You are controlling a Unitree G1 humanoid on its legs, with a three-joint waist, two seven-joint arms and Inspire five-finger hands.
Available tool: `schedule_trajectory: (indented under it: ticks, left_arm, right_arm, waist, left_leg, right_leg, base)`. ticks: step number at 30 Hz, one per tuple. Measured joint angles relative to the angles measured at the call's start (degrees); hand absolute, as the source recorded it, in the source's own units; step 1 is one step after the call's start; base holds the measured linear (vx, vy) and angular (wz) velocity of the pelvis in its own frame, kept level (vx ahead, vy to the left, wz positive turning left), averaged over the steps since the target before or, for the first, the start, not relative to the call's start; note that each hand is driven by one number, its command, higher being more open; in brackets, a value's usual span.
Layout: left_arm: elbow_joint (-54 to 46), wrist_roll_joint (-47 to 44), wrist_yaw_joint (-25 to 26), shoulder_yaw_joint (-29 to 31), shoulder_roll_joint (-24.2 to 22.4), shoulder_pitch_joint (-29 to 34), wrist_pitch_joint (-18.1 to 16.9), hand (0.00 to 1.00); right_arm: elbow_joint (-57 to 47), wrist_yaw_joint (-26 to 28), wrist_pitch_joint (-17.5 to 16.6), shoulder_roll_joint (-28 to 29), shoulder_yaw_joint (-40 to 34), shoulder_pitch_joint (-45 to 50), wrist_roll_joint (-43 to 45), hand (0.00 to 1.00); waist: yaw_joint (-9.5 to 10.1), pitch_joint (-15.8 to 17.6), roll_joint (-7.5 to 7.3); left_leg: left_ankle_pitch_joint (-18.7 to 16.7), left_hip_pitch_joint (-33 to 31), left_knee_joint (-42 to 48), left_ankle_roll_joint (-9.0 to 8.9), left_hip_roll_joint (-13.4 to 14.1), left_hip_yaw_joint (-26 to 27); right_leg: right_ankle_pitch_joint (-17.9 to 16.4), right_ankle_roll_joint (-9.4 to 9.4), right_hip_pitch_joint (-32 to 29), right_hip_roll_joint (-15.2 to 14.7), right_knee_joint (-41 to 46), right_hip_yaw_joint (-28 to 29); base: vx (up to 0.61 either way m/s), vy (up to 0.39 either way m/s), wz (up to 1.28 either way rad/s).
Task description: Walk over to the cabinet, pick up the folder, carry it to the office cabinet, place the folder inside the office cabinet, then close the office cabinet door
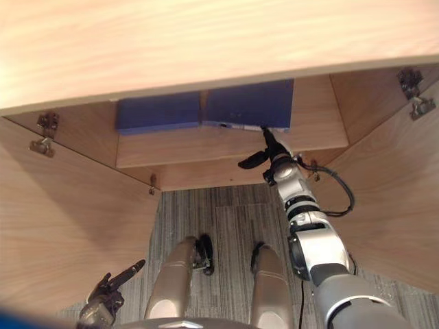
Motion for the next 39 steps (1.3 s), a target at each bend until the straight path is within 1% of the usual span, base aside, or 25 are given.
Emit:
schedule_trajectory:
  ticks: [3,6,8,12,14,17,19,21,25,31,36,39]
  left_arm:
    - [0.4,-0.1,0.0,-0.2,-1.5,-2.3,0.0,1.00]
    - [0.6,-1.5,0.0,-0.5,-2.1,-3.3,0.0,1.00]
    - [0.6,-4.1,0.0,-1.6,-2.1,-4.2,-0.1,1.00]
    - [-0.3,-5.7,0.3,-1.7,-2.1,-5.1,-0.9,1.00]
    - [-1.3,-5.8,0.3,-1.7,-2.1,-5.4,-0.9,1.00]
    - [-2.5,-5.8,0.3,-1.6,-2.0,-5.5,-1.9,1.00]
    - [-2.6,-5.9,0.3,-1.4,-2.0,-6.1,-2.1,1.00]
    - [-2.3,-6.0,0.2,-1.4,-2.3,-6.5,-2.1,1.00]
    - [-2.0,-6.3,-0.2,-1.4,-3.6,-6.9,-2.0,1.00]
    - [-2.0,-6.3,0.5,-1.4,-3.6,-6.9,-2.1,1.00]
    - [-3.8,-6.3,1.7,-1.9,-3.6,-6.9,-3.1,1.00]
    - [-4.6,-6.3,2.5,-3.1,-3.6,-6.9,-3.4,1.00]
  right_arm:
    - [-1.5,-0.6,-0.4,-3.1,2.0,-2.6,0.1,1.00]
    - [-2.0,-1.2,-0.5,-3.8,2.2,-4.4,0.1,1.00]
    - [-2.0,-1.4,-0.6,-5.1,2.7,-5.4,0.1,1.00]
    - [-2.1,-1.5,-0.8,-6.1,4.3,-7.0,0.1,1.00]
    - [-2.0,-1.5,-0.9,-6.7,4.4,-7.6,0.1,1.00]
    - [-2.2,-1.5,-2.0,-7.6,4.7,-8.3,0.4,1.00]
    - [-2.2,-1.6,-2.1,-8.0,4.9,-9.9,2.5,1.00]
    - [-2.6,-2.0,-2.4,-8.1,4.9,-10.6,2.6,1.00]
    - [-3.6,-3.1,-2.6,-8.5,4.9,-11.5,4.9,1.00]
    - [-5.5,-6.3,-2.5,-8.5,4.7,-11.2,8.2,1.00]
    - [-15.5,-10.6,-2.1,-7.8,4.2,-7.2,9.0,1.00]
    - [-18.6,-11.2,-2.3,-7.5,4.2,-5.3,8.9,1.00]
  waist:
    - [-0.21,1.5,0.15]
    - [-0.53,2.3,0.02]
    - [-0.52,3.2,0.16]
    - [-0.60,3.3,0.23]
    - [-0.58,3.7,0.41]
    - [-0.57,4.3,0.64]
    - [-0.62,5.4,0.76]
    - [-0.68,6.1,0.77]
    - [-0.77,6.4,0.58]
    - [-0.88,7.0,0.58]
    - [-0.87,7.3,0.50]
    - [-0.73,7.4,0.45]
  left_leg:
    - [-0.2,-3.7,2.7,0.32,-0.2,0.1]
    - [-0.1,-5.4,3.7,0.56,-0.2,0.3]
    - [0.1,-5.5,3.7,0.85,-0.3,0.5]
    - [0.1,-6.3,3.5,0.97,-0.3,0.9]
    - [0.4,-6.3,3.6,1.41,-0.3,1.0]
    - [0.1,-7.3,4.8,1.72,-0.1,0.6]
    - [-0.8,-8.5,6.9,1.65,0.4,0.4]
    - [-1.4,-9.7,8.8,1.76,1.0,0.1]
    - [-2.0,-12.1,11.1,1.27,1.2,0.1]
    - [-2.0,-13.0,11.5,1.31,1.2,0.1]
    - [-1.4,-12.8,10.6,2.17,1.3,0.3]
    - [-1.2,-10.9,8.8,2.12,1.4,0.9]
  right_leg:
    - [0.0,0.29,-3.8,-0.4,2.8,0.7]
    - [0.1,0.47,-5.7,-0.6,4.0,1.1]
    - [0.2,0.57,-6.1,-0.7,4.2,1.3]
    - [0.3,0.78,-7.2,-0.7,4.3,1.8]
    - [0.3,0.81,-7.3,-0.7,4.4,1.8]
    - [-0.1,1.02,-8.2,-0.5,5.4,1.8]
    - [-0.7,1.13,-9.3,-0.1,7.2,1.8]
    - [-1.0,1.18,-10.4,0.3,8.6,1.9]
    - [-1.2,1.34,-13.1,0.4,11.0,2.2]
    - [-1.2,1.43,-14.0,0.3,11.6,2.3]
    - [-1.1,1.53,-14.0,0.5,10.8,2.4]
    - [-0.5,1.45,-12.3,0.7,8.8,2.6]
  base:
    - [-0.13,0.049,-0.01]
    - [-0.09,0.021,-0.01]
    - [-0.05,-0.003,0.00]
    - [0.00,-0.012,-0.04]
    - [0.01,-0.007,-0.02]
    - [0.00,0.000,0.00]
    - [-0.01,-0.020,-0.06]
    - [-0.05,-0.019,-0.07]
    - [-0.07,-0.014,-0.03]
    - [-0.03,-0.011,0.00]
    - [0.01,-0.001,-0.01]
    - [0.02,0.005,-0.07]
